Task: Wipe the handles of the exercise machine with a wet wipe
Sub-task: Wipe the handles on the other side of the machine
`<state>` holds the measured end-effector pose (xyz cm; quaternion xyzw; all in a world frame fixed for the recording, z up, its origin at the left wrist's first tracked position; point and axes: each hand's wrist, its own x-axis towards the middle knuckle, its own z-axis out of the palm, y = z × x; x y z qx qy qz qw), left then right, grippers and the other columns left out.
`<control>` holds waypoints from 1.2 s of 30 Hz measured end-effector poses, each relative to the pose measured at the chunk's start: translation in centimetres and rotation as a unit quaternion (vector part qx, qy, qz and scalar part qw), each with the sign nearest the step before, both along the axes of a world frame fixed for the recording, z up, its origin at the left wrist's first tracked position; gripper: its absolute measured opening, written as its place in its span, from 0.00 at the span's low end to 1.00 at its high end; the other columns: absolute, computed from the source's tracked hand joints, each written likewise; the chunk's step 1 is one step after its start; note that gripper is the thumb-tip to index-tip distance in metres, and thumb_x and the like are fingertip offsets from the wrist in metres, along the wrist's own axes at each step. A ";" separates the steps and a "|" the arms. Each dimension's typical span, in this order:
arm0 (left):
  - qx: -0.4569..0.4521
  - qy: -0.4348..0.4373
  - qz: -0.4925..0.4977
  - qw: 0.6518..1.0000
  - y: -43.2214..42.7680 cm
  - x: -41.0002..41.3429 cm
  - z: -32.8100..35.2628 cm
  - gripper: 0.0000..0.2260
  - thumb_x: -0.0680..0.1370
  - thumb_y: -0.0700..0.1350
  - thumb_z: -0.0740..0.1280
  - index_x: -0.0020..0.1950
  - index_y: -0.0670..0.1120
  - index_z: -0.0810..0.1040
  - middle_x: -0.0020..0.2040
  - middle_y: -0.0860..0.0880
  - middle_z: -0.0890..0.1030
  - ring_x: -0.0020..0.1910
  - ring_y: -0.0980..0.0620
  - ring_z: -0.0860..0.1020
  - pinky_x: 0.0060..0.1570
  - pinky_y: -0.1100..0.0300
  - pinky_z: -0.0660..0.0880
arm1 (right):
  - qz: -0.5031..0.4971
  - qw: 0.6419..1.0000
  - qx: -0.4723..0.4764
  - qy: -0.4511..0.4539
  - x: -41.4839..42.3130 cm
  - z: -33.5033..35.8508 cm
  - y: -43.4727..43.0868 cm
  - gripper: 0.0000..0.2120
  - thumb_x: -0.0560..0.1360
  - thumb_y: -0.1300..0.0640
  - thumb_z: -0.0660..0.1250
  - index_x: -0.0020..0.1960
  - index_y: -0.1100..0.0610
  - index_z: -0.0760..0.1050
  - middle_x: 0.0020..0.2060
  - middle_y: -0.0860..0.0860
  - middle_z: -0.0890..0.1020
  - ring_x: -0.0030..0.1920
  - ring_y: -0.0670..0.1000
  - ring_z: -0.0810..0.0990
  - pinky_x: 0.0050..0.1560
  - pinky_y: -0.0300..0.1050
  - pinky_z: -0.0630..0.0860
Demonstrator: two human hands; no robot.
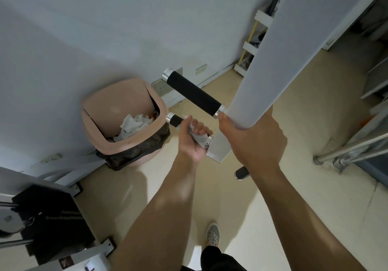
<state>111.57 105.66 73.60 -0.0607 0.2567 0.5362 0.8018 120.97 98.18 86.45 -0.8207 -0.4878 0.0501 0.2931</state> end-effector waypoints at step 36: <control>0.019 -0.034 -0.021 0.999 -0.6 -1.2 -1.2 0.19 0.72 0.62 0.70 0.34 0.49 0.71 0.23 0.54 0.68 0.22 0.55 0.69 0.33 0.61 0.73 | -0.025 1.000 0.001 -0.014 -0.7 -0.5 -0.7 0.35 0.65 0.27 0.67 0.57 0.53 0.67 0.42 0.46 0.76 0.38 0.50 0.75 0.39 0.41 0.67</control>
